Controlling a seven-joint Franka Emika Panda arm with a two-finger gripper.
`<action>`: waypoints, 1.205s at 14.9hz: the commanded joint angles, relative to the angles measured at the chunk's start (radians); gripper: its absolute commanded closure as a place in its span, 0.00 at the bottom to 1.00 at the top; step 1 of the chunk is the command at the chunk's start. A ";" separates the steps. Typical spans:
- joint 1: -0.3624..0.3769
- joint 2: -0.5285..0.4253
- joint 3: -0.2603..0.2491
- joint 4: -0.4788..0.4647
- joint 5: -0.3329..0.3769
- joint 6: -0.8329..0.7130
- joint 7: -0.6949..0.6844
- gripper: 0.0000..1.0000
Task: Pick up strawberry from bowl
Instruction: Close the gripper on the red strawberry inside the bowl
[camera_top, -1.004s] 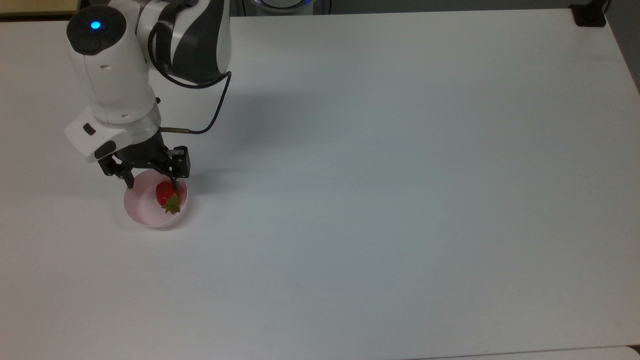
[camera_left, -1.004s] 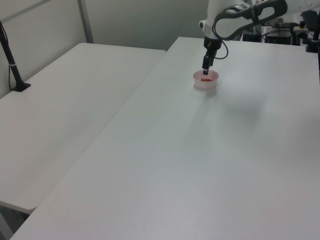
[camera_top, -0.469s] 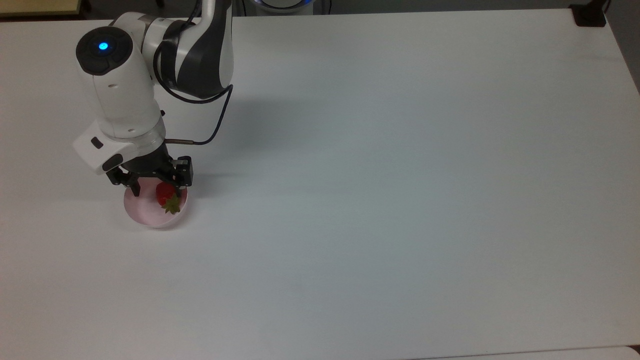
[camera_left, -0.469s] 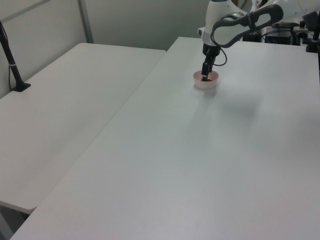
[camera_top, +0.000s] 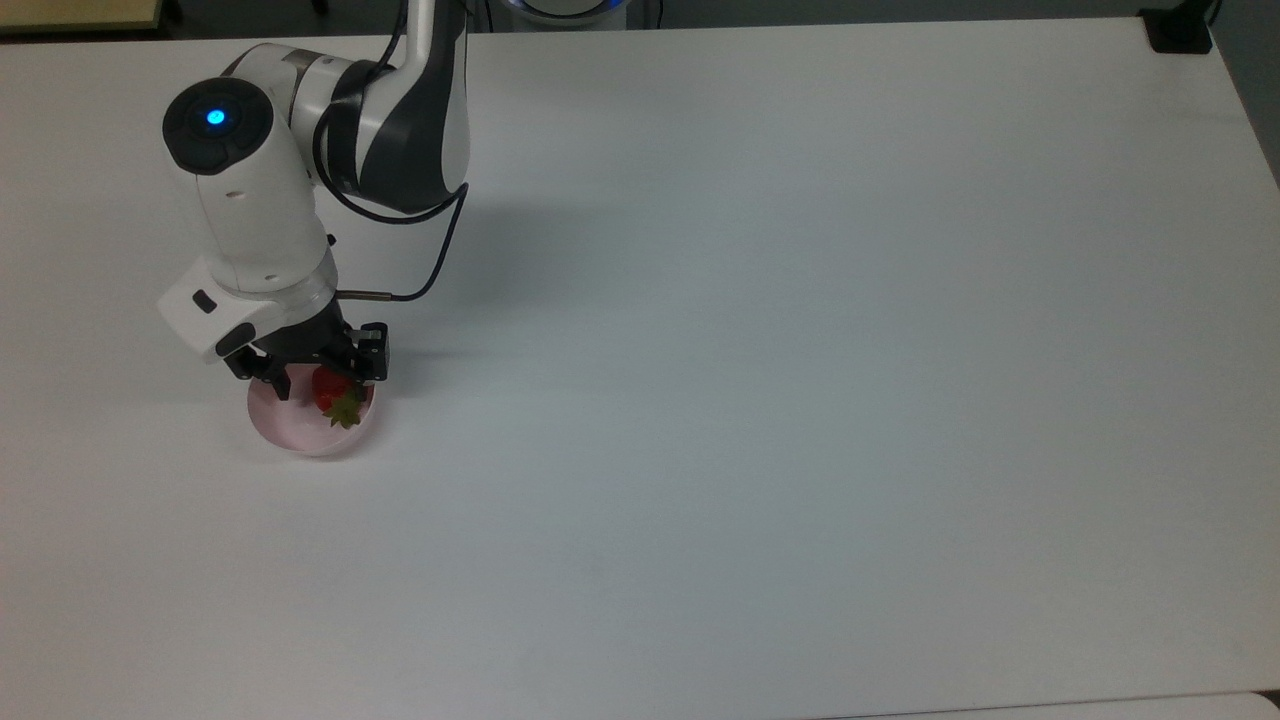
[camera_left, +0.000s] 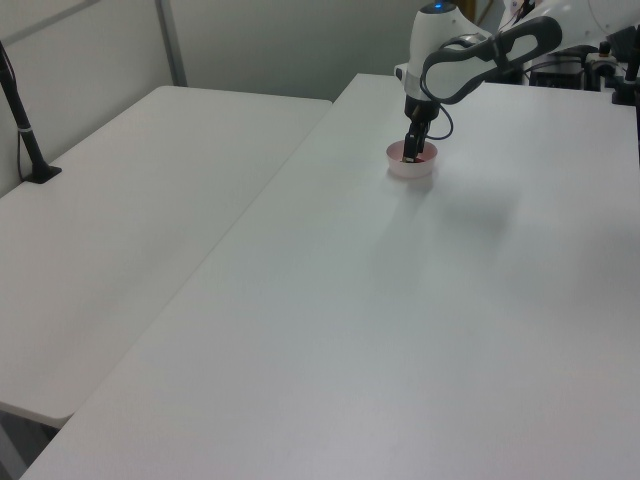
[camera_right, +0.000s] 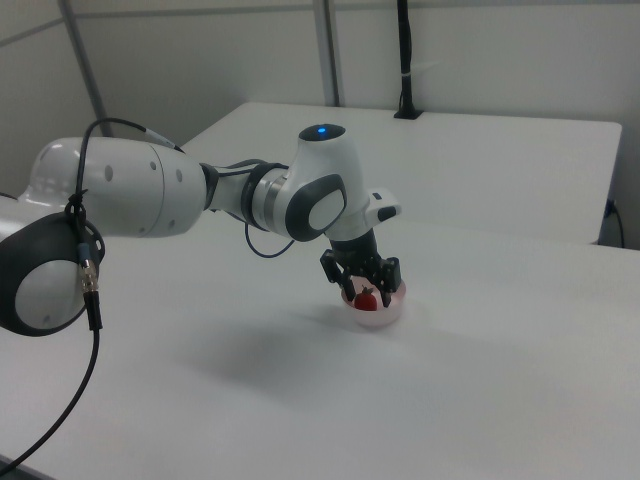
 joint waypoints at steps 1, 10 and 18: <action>-0.004 0.017 0.004 0.007 0.009 0.021 -0.025 0.29; -0.004 0.013 0.004 0.007 0.010 0.021 -0.020 0.69; -0.005 -0.081 0.004 -0.002 0.021 -0.002 -0.013 0.69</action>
